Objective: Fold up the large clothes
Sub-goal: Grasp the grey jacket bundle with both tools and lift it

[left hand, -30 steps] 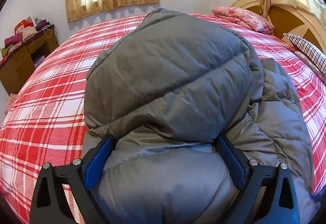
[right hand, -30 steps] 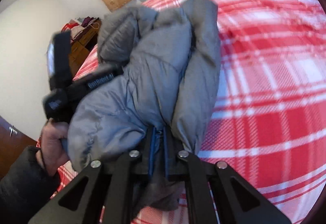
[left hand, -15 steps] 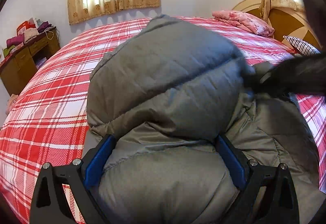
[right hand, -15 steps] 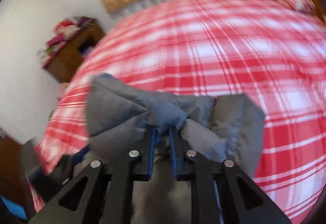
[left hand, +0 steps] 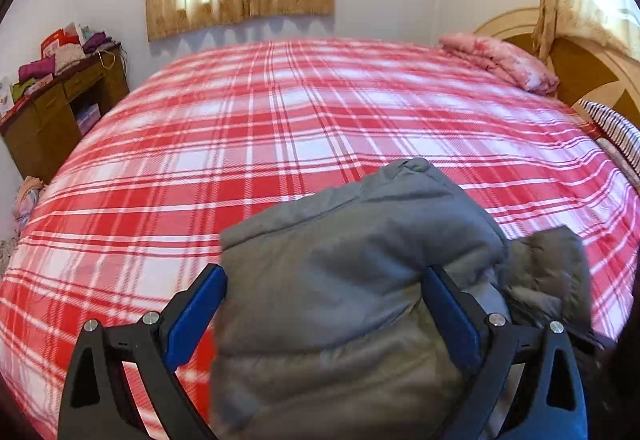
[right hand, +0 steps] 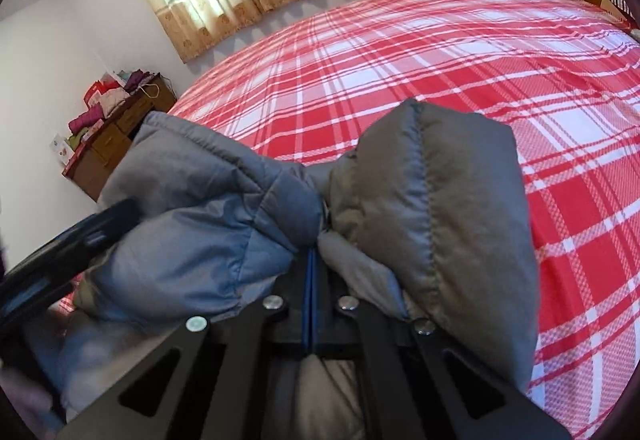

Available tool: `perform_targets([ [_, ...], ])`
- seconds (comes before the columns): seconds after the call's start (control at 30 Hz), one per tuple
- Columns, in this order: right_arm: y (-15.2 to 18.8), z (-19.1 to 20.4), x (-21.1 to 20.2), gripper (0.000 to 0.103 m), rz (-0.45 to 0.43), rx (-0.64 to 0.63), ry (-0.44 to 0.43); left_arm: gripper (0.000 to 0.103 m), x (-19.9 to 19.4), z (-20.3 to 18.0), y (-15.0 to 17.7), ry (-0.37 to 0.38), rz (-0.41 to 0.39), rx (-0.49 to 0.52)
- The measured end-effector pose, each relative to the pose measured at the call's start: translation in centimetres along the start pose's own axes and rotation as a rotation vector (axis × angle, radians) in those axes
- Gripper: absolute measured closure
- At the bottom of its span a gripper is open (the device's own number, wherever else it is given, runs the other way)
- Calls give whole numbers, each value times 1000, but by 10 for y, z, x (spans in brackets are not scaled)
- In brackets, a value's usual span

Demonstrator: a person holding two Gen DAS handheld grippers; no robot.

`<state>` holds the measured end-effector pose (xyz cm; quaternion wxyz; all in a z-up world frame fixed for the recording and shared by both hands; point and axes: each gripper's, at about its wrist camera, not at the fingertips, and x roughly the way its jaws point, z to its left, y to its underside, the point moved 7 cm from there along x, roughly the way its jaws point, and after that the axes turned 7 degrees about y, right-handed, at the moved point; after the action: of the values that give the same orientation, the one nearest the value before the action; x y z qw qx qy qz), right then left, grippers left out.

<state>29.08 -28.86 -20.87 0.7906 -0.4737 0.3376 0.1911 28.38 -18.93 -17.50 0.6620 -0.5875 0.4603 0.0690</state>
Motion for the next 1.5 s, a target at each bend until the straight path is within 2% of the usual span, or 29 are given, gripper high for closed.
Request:
perform_targets([
  [0.2, 0, -3, 5, 103, 0, 40, -34, 3, 24, 6, 16, 19, 34, -62],
  [0.33, 0, -3, 6, 103, -2, 56, -41, 1, 33, -3, 19, -50, 42, -26],
  [0.47, -1, -2, 8, 103, 2, 48, -28, 1, 36, -3, 20, -62, 65, -24],
  [0.57, -1, -2, 8, 103, 7, 40, -20, 1, 32, -4, 21, -76, 82, -8],
  [0.67, -3, -2, 8, 103, 31, 38, -31, 1, 17, -1, 23, -54, 137, -13],
  [0.73, -6, 1, 7, 103, 68, 0, -16, 1, -8, 2, 25, -69, 109, -16],
  [0.83, -10, 10, -9, 97, 72, -97, 16, 1, -42, -3, 30, -133, 58, 78],
  [0.9, -10, 13, -28, 84, 50, -119, 3, 1, -58, -6, 35, -165, 37, 142],
  [0.97, -7, 13, -55, 53, 7, -129, 0, 1, -68, -8, 40, -176, 36, 178],
  [1.0, -6, 12, -63, 48, -8, -133, 2, 1, -71, -8, 41, -186, 34, 184],
  [1.03, -3, 10, -75, 45, -26, -141, 6, 1, -75, -7, 44, -193, 31, 187],
  [1.23, 17, -12, -119, 45, -39, -99, -20, 1, -92, -3, 55, -203, 30, 180],
  [1.3, 22, -19, -125, 40, -39, -77, -30, 1, -99, -1, 61, -153, 33, 159],
  [1.33, 23, -23, -127, 34, -39, -66, -36, 1, -101, 3, 65, -112, 37, 119],
  [1.37, 25, -26, -127, 26, -35, -53, -39, 1, -102, 14, 70, -40, 51, 31],
  [1.4, 25, -32, -124, 24, -25, -32, -40, 1, -102, 22, 72, 8, 59, -30],
  [1.5, 28, -39, -101, 24, 34, -12, -33, 1, -90, 45, 80, 148, 83, -213],
])
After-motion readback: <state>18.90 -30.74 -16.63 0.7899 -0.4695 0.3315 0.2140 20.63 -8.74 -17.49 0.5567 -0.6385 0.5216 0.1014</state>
